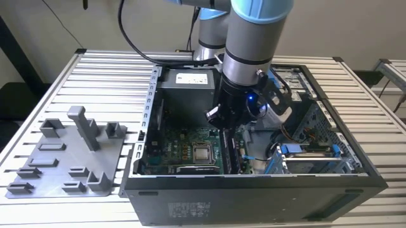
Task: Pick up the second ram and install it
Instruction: 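Press down the second ram until it locks into place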
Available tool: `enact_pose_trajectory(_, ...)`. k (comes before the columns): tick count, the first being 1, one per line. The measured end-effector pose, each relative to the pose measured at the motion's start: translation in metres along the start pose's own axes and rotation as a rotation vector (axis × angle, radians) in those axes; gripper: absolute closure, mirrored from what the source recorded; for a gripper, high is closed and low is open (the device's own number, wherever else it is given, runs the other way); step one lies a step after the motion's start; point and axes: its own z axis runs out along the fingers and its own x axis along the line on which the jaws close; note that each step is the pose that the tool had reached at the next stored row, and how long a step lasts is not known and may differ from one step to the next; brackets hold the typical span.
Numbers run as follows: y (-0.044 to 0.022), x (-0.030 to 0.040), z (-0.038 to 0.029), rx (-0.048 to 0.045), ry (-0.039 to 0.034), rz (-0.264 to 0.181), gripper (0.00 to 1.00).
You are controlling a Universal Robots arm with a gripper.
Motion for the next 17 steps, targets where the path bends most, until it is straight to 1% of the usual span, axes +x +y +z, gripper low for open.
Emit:
enact_pose_trajectory(6, 0.0000, 0.0000, 0.0000, -0.0042, 0.0015, -0.065, 0.89)
enact_pose_trajectory(7, -0.0001, 0.0001, 0.0001, -0.0060, 0.0013, -0.073, 0.89)
enact_pose_trajectory(10, 0.0001, 0.0001, 0.0003, -0.0119, 0.0000, -0.087, 0.89)
enact_pose_trajectory(17, 0.0000, 0.0002, 0.0004, -0.0174, 0.0003, -0.130, 0.89)
